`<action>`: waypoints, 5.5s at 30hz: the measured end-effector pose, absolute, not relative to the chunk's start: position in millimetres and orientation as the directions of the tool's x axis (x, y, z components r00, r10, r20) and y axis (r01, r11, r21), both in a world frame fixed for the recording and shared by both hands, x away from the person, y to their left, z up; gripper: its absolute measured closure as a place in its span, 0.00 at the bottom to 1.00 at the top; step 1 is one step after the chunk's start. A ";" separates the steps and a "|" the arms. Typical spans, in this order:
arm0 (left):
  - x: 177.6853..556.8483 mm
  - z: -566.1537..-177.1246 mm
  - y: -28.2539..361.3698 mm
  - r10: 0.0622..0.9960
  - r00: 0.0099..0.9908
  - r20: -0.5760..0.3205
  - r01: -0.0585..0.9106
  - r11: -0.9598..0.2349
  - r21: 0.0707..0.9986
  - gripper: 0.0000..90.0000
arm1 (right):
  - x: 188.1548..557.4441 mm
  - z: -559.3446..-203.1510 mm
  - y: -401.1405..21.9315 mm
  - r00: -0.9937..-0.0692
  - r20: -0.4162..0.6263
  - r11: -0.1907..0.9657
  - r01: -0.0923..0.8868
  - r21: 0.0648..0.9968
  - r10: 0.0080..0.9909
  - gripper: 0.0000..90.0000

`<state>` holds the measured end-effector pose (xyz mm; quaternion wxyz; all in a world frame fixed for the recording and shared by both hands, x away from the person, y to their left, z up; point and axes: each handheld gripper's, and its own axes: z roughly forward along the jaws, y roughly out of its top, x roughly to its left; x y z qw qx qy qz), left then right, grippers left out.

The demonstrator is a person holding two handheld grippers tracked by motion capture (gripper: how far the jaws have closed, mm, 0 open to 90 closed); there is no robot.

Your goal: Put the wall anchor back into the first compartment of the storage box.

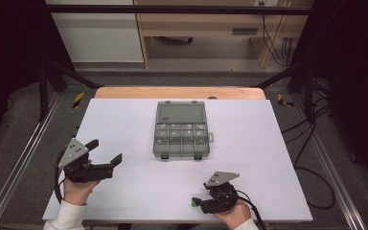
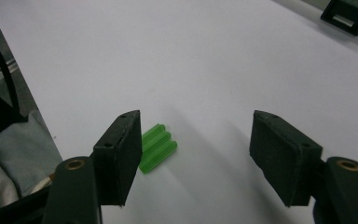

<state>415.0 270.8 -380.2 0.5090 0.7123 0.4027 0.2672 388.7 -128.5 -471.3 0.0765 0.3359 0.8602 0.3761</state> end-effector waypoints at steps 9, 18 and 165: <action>415.4 -381.1 270.5 0.845 0.535 -0.029 0.307 -0.163 0.938 0.02 | 386.3 -474.5 -121.9 -0.766 0.100 0.529 0.525 0.667 0.635 0.50; 415.5 -381.5 269.6 0.844 0.535 -0.027 0.309 -0.166 0.936 0.02 | 383.1 -472.6 -119.0 -0.767 0.031 0.573 0.505 0.646 0.641 0.65; 418.9 -387.3 263.7 0.816 0.576 -0.045 0.315 -0.171 0.933 0.03 | 561.1 -381.9 -40.4 -0.665 0.097 0.247 0.404 0.881 0.741 0.30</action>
